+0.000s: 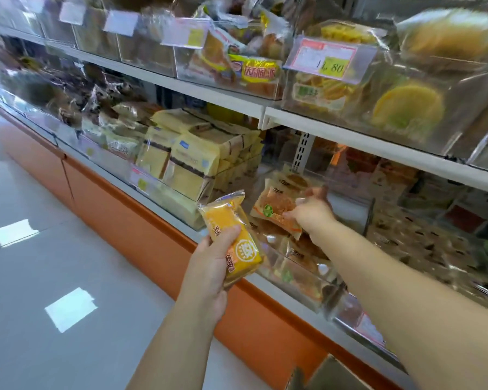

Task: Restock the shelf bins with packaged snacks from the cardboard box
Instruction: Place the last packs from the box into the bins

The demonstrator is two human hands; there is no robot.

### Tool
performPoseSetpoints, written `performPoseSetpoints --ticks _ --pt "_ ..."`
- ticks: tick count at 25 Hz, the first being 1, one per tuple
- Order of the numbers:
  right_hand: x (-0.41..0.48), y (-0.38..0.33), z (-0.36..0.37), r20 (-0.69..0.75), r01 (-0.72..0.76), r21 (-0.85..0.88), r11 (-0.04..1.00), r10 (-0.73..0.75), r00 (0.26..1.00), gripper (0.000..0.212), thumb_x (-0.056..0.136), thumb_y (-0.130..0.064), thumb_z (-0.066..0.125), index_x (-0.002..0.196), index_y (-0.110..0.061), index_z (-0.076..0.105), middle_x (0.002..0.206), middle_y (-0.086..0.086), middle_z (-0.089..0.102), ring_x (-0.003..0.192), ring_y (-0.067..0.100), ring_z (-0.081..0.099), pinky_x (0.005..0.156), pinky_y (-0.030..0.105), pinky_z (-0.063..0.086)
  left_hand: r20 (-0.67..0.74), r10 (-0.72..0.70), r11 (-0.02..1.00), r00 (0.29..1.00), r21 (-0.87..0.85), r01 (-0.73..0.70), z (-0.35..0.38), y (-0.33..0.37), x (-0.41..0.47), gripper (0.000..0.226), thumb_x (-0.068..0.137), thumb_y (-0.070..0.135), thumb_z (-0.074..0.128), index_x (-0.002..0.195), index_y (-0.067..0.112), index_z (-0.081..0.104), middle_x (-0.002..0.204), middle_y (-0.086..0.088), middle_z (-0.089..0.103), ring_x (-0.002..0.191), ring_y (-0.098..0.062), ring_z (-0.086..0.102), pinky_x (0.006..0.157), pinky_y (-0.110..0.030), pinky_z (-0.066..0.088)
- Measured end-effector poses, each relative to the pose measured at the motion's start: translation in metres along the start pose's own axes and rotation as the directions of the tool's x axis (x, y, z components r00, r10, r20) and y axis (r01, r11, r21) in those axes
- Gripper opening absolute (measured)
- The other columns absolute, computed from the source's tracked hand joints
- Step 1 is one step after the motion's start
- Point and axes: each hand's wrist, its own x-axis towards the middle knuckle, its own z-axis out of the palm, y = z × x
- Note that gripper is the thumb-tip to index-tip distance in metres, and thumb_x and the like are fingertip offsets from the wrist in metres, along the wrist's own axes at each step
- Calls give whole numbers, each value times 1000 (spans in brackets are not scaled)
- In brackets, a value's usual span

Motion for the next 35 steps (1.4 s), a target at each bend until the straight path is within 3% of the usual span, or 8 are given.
performPoseSetpoints --ticks 6,9,10,12,15,19,27,35 --pt "7 4 13 103 -63 94 994 53 993 73 89 -4 65 149 -14 23 145 10 43 131 26 43 102 32 37 48 -33 998 998 48 30 -7 0 6 39 84 25 70 120 13 61 101 -10 76 85 -23 73 74 -37 57" --pt "-7 0 3 84 4 -68 998 2 996 74 85 -11 72 146 -19 32 133 5 47 103 21 57 82 27 44 78 -44 996 996 77 38 -4 1 2 39 84 24 70 120 13 60 98 -10 76 82 -23 74 78 -39 57" --pt "-15 0 -1 53 58 -183 981 -50 997 70 87 -19 71 146 -22 32 129 3 44 91 17 56 76 25 45 86 -43 996 995 88 35 -4 1 0 40 83 24 70 120 13 60 97 -10 76 81 -23 73 77 -39 57" --pt "-32 2 -9 -51 253 -293 922 -280 959 59 92 -35 61 145 -25 35 133 5 42 100 18 56 83 29 50 108 -39 993 993 117 26 -2 1 -5 44 80 25 72 121 13 61 98 -10 76 82 -23 73 75 -37 56" --pt "-76 8 -22 -23 449 -39 893 -450 893 38 98 -44 45 133 -30 48 119 -8 57 102 4 56 82 23 48 171 -52 981 984 191 19 3 1 -19 44 80 27 72 121 13 63 102 -10 75 87 -24 71 77 -38 57" --pt "-126 39 -45 172 287 249 925 -334 927 38 92 -48 56 127 -35 52 103 -7 69 89 6 66 82 31 55 333 -125 917 935 398 -19 18 -3 -48 48 77 32 73 121 14 64 108 -12 74 96 -28 70 98 -50 51" --pt "-192 128 -129 85 55 590 806 -129 988 43 74 -25 75 115 -17 61 104 5 74 94 21 72 84 40 56 541 -308 777 783 617 -122 63 -51 -110 63 75 21 81 131 26 53 119 0 71 111 -19 67 98 -46 52" --pt "-234 199 -207 -27 -16 759 651 57 998 43 82 -11 70 121 -3 54 88 11 75 76 20 73 60 26 58 553 -343 774 759 624 -105 124 -112 -160 43 83 14 74 123 22 58 106 1 75 101 -18 71 86 -33 58"
